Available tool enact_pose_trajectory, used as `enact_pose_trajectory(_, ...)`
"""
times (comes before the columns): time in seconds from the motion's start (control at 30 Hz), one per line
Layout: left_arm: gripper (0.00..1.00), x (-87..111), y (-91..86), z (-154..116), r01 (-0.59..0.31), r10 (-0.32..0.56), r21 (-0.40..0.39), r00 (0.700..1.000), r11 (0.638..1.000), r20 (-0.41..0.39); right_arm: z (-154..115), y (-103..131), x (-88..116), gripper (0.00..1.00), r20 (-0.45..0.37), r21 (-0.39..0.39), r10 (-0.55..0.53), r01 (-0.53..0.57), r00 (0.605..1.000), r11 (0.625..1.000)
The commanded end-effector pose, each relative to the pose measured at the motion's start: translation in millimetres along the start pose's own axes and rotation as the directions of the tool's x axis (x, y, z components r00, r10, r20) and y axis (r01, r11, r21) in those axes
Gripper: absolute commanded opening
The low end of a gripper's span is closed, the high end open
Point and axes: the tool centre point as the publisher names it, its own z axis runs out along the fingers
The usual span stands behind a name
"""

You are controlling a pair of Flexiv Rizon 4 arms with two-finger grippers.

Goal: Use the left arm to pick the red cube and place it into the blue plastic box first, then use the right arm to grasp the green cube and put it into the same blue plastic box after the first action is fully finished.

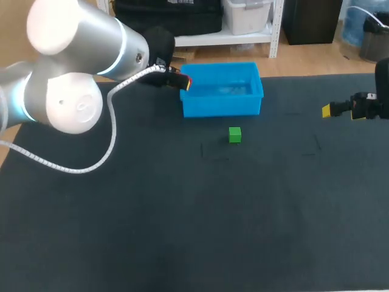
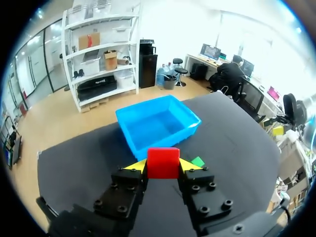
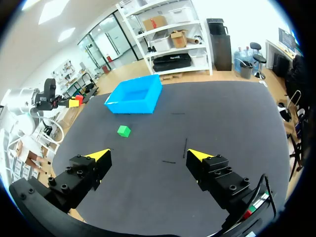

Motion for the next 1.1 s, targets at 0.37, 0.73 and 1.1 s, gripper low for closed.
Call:
enact_pose_trajectory(0.37,0.00,-40.9,14.6,60,-0.047,0.049,0.074,0.999,0.996,-0.019,0,0,0,1.00,-0.001,0.000,0.000,0.000,1.000,1.000)
enact_pose_trajectory(0.73,0.00,-43.0,18.2,96,-0.019,0.025,0.093,0.997,0.995,-0.066,0,0,0,1.00,-0.001,0.000,0.000,0.000,1.000,1.000)
enact_pose_trajectory(1.1,0.00,-35.8,23.7,120,0.018,-0.006,0.094,0.992,0.995,-0.123,0,0,0,1.00,-0.001,0.000,0.000,0.000,1.000,1.000)
